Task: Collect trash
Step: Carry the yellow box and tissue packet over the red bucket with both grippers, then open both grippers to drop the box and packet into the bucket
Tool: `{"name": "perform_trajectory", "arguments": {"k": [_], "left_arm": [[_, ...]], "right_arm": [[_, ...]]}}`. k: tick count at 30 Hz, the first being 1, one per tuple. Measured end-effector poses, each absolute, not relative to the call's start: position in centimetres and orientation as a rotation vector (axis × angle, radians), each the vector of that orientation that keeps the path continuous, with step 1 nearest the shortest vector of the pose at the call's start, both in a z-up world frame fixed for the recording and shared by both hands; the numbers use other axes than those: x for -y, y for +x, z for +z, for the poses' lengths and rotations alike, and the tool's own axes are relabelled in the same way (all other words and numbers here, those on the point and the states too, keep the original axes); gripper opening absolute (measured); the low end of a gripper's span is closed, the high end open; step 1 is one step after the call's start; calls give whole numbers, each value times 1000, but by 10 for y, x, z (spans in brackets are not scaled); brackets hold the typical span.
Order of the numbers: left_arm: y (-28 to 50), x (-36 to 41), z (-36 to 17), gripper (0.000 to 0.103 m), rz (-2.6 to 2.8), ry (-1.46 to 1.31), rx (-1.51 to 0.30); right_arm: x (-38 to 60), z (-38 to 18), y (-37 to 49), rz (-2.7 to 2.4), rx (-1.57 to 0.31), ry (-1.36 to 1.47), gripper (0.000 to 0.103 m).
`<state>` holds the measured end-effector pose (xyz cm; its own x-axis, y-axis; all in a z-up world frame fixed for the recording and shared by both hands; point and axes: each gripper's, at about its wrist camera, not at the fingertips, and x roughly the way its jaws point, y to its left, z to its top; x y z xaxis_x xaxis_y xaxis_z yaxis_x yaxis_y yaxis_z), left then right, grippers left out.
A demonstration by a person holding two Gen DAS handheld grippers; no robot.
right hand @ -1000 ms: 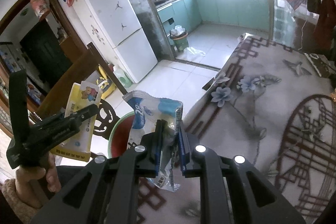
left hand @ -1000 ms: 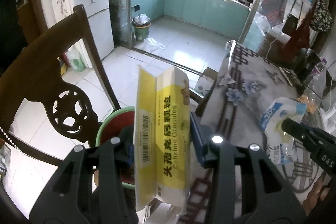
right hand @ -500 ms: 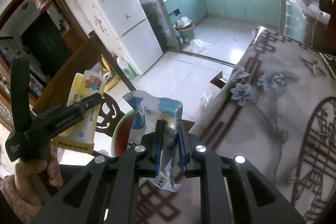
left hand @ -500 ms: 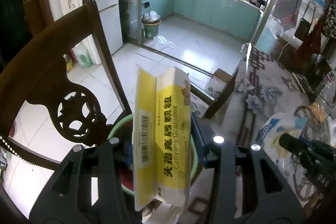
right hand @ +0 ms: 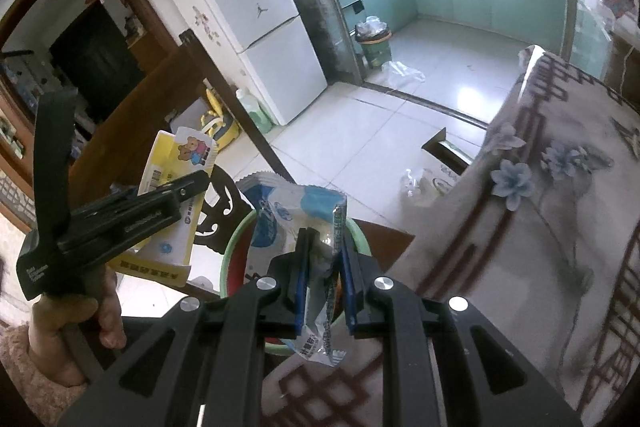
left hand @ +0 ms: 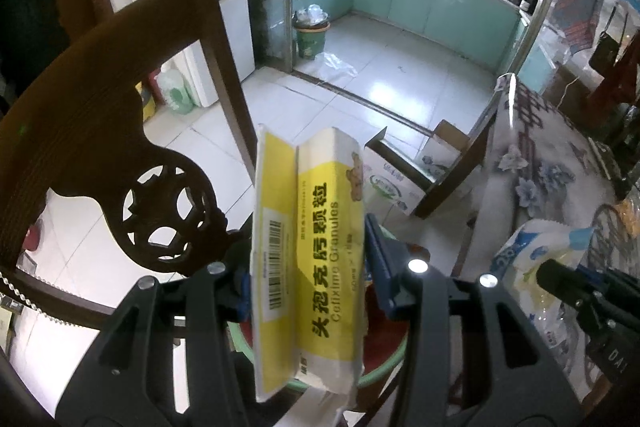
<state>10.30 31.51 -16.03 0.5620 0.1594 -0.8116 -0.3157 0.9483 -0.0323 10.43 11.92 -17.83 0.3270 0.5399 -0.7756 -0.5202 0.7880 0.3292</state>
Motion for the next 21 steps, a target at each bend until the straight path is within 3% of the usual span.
{"name": "perform_trajectory", "arguments": {"k": [18, 20, 21], "left_arm": [[116, -331, -184, 47, 307, -192, -998], [116, -332, -183, 50, 308, -203, -988], [115, -331, -181, 62, 310, -208, -978]], "right_arm": [[-163, -225, 115, 752, -1141, -28, 17], [-165, -226, 113, 754, -1144, -29, 35], [-166, -227, 114, 752, -1140, -26, 64]]}}
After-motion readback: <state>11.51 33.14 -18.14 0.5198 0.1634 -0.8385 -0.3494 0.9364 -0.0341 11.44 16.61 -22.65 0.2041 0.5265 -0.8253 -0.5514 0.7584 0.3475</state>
